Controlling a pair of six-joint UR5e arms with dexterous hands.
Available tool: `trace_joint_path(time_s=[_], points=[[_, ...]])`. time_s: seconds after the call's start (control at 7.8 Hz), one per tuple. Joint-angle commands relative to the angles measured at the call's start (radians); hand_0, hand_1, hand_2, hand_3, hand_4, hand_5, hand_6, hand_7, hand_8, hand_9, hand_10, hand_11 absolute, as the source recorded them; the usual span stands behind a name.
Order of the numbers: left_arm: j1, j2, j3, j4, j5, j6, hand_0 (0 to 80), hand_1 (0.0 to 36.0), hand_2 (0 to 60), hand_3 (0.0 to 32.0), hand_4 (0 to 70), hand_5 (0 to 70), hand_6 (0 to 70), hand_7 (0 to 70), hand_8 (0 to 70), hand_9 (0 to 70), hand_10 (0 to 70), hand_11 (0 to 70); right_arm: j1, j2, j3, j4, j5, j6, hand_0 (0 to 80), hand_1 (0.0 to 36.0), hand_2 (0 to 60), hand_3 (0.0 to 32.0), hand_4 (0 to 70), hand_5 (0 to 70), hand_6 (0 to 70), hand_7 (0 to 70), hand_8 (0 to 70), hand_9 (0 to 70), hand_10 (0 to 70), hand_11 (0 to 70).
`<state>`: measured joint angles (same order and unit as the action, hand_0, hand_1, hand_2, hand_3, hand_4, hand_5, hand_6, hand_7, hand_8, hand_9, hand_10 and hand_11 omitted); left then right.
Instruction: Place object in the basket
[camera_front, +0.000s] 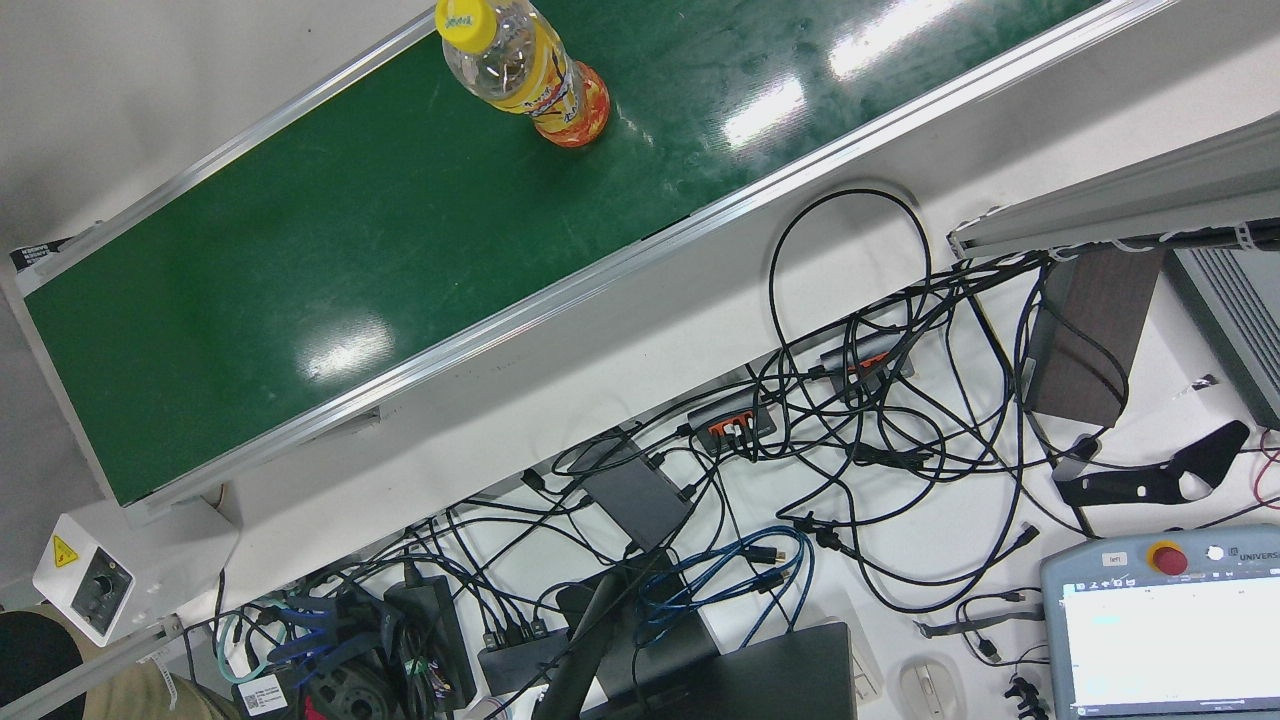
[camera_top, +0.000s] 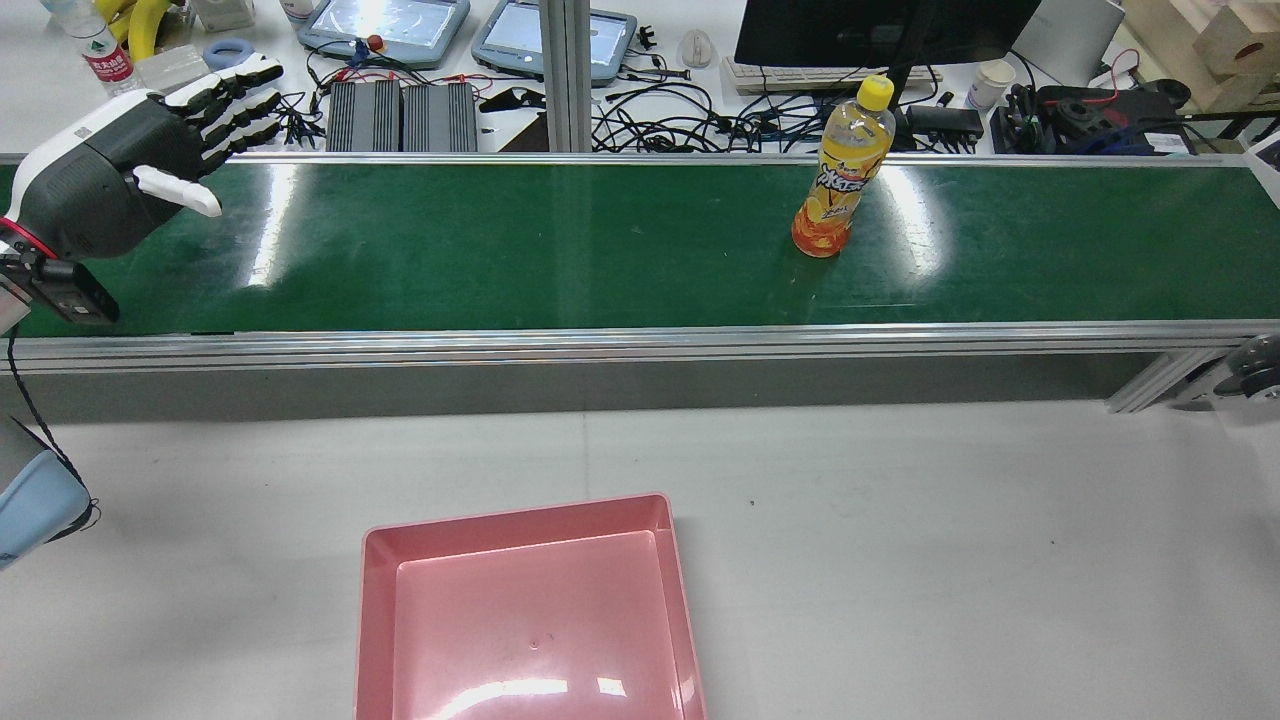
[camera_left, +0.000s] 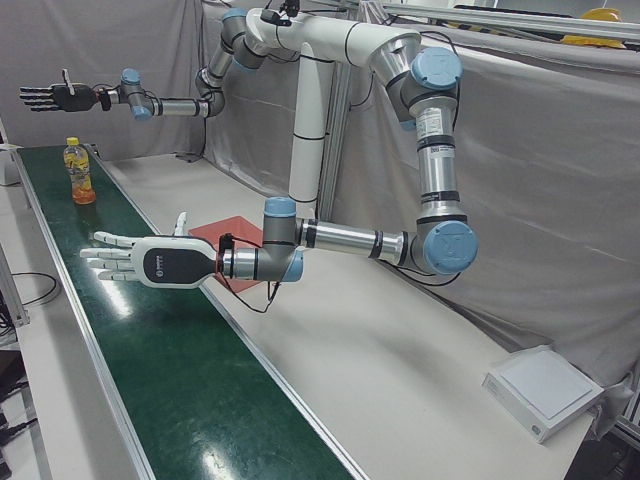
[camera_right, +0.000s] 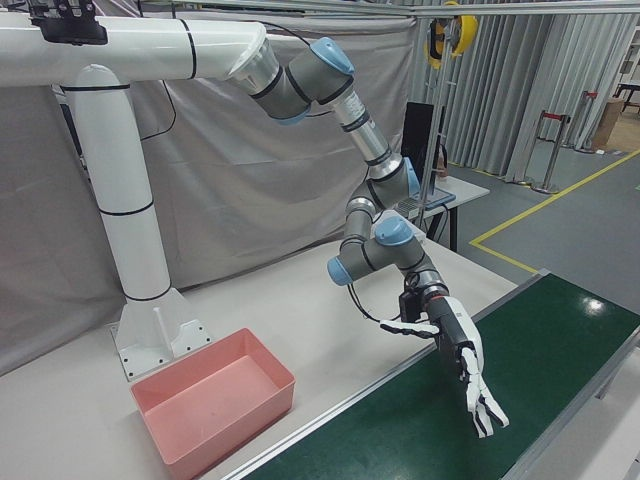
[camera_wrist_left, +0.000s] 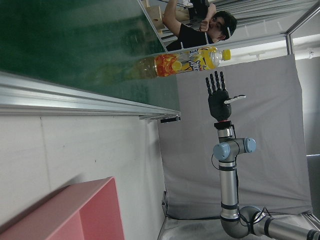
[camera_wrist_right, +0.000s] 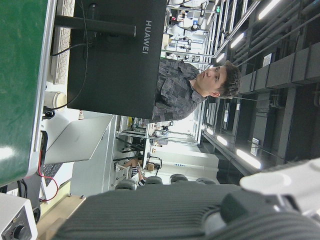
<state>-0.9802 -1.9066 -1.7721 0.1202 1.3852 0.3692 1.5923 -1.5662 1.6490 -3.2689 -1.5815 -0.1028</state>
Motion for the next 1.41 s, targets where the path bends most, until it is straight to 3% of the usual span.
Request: trace_joint_path(time_s=[0.0,1.28], points=[[0.000,-0.002,-0.001,0.001,0.000,-0.003,50.7,6.3,0.0,4.0,12.7,13.9,0.0,0.0,6.0,6.3,5.9,9.7,0.000,0.000,-0.002,0.000,0.000,0.000,0.0,0.0,0.0,0.0,0.0,0.0,0.0,0.0,0.0,0.0,0.0,0.0],[0.014,-0.003,0.003,0.003,-0.002,0.007,51.2,7.0,0.0,2.8,13.4,14.0,0.5,0.0,6.7,7.3,6.3,10.4,0.000,0.000,-0.002,0.000,0.000,0.000,0.0,0.0,0.0,0.0,0.0,0.0,0.0,0.0,0.0,0.0,0.0,0.0]])
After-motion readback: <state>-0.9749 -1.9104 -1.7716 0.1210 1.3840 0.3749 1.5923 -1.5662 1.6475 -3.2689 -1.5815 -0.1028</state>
